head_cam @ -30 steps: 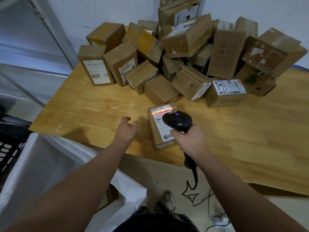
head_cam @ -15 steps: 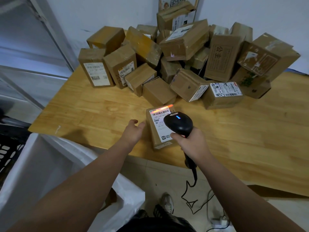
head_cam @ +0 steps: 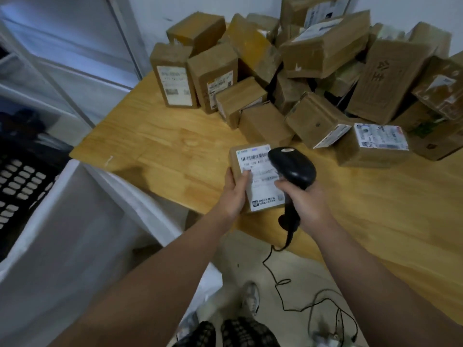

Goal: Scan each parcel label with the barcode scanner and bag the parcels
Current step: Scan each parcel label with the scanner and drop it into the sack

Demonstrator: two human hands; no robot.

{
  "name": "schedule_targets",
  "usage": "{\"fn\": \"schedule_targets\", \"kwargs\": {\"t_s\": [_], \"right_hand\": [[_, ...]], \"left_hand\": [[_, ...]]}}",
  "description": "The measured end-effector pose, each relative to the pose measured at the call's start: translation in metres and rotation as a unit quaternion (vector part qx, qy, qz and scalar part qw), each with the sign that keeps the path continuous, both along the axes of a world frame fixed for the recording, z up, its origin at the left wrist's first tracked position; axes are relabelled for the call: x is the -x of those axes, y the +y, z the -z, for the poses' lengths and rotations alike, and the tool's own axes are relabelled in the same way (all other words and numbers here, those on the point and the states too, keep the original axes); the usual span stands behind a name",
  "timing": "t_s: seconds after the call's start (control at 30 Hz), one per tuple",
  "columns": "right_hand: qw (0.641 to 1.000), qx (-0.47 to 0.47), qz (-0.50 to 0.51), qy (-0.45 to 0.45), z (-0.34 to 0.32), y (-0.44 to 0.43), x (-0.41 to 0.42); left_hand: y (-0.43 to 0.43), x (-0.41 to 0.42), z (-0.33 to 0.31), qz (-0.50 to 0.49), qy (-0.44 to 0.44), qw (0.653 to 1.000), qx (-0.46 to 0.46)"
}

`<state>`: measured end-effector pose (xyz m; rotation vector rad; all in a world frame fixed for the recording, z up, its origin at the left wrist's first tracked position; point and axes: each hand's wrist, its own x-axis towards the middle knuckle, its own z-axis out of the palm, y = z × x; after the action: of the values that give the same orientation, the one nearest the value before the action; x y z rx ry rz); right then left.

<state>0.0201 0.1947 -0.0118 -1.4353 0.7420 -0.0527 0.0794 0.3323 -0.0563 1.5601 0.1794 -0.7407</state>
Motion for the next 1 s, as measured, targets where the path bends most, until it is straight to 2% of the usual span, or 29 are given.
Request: {"fn": "schedule_targets", "kwargs": {"t_s": [0.1, 0.27, 0.43, 0.53, 0.7, 0.8, 0.87, 1.0], "right_hand": [[0.999, -0.013, 0.012, -0.048, -0.002, 0.033, 0.020], [0.997, -0.007, -0.018, -0.077, 0.010, 0.120, 0.052], [0.993, 0.037, -0.107, -0.011, 0.032, 0.198, 0.064], [0.981, 0.073, -0.175, 0.044, 0.054, 0.226, 0.068], [0.946, 0.170, -0.256, 0.105, 0.119, 0.252, 0.076], [0.922, 0.225, -0.282, 0.145, 0.157, 0.260, 0.078], [0.910, 0.252, -0.285, 0.165, 0.181, 0.265, 0.081], [0.902, 0.270, -0.292, 0.170, 0.225, 0.272, 0.083]], "left_hand": [[0.044, 0.023, -0.008, -0.032, -0.062, 0.997, 0.035], [0.161, 0.057, -0.025, -0.074, -0.147, 0.986, 0.008], [0.274, 0.086, -0.008, -0.059, -0.195, 0.968, -0.147], [0.316, 0.100, 0.025, -0.020, -0.175, 0.951, -0.254], [0.330, 0.108, 0.105, 0.070, -0.147, 0.881, -0.444], [0.333, 0.102, 0.159, 0.165, -0.142, 0.818, -0.533], [0.332, 0.095, 0.191, 0.225, -0.140, 0.787, -0.557], [0.323, 0.083, 0.251, 0.307, -0.136, 0.753, -0.566]]}}
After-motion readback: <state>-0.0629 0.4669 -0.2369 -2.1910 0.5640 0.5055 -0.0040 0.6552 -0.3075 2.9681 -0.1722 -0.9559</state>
